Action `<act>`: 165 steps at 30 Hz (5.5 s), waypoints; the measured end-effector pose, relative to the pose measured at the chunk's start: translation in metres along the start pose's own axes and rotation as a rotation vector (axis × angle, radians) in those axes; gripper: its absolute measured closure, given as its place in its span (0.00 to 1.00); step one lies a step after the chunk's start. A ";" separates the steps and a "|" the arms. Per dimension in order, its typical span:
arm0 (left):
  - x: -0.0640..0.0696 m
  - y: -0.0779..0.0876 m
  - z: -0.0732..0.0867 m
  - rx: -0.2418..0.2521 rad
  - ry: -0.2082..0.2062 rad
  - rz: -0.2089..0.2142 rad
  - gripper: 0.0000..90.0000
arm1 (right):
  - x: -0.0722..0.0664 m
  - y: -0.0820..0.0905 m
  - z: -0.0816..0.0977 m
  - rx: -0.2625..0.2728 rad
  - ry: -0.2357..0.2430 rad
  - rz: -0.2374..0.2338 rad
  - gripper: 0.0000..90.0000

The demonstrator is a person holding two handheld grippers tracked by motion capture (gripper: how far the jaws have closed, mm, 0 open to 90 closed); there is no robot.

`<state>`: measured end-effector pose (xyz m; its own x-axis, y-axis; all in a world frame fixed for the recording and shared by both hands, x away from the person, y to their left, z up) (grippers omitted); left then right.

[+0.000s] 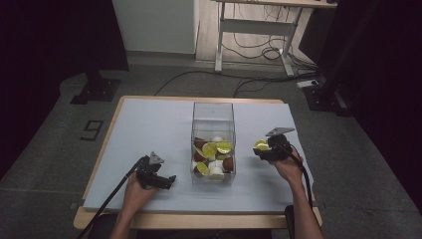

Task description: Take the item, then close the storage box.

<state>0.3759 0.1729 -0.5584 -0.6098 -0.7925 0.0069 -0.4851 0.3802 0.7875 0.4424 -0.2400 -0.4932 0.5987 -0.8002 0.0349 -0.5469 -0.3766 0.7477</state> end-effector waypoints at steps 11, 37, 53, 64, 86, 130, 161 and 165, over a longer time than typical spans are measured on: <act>0.000 0.000 0.000 0.000 0.000 0.000 0.00 | 0.001 -0.013 0.011 -0.056 0.000 -0.012 0.45; 0.000 0.000 0.000 0.000 0.000 0.000 0.00 | 0.004 -0.031 0.026 -0.148 -0.001 -0.026 0.39; 0.000 0.000 0.000 0.000 0.000 -0.001 0.00 | 0.000 -0.019 0.022 -0.106 0.002 0.023 0.17; 0.000 0.000 0.000 0.000 0.000 -0.001 0.00 | -0.007 -0.008 0.027 -0.060 -0.018 0.089 0.01; 0.000 0.000 0.000 0.001 0.001 -0.001 0.00 | -0.026 -0.006 0.055 -0.072 -0.060 0.043 0.00; 0.000 0.000 0.000 0.001 -0.002 -0.002 0.00 | -0.030 -0.013 0.067 -0.149 -0.085 0.018 0.00; 0.047 0.035 -0.024 0.158 -0.172 0.177 0.21 | -0.066 0.023 0.043 -0.014 0.070 -0.113 0.16; 0.052 0.037 -0.025 0.161 -0.191 0.194 0.24 | -0.072 0.024 0.042 -0.025 0.104 -0.137 0.20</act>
<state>0.3420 0.1332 -0.5133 -0.8003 -0.5993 0.0194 -0.4319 0.5986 0.6747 0.3619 -0.2106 -0.5059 0.7250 -0.6888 -0.0009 -0.4419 -0.4661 0.7665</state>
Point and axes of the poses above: each handheld gripper's, and its own axes: y roughly backward along the jaws, z roughly out of its underside, x roughly to its right, the point moved 4 cm from there along -y, roughly forward along the jaws, and after that the axes turned 3 degrees about -x, right-handed, at the moved point
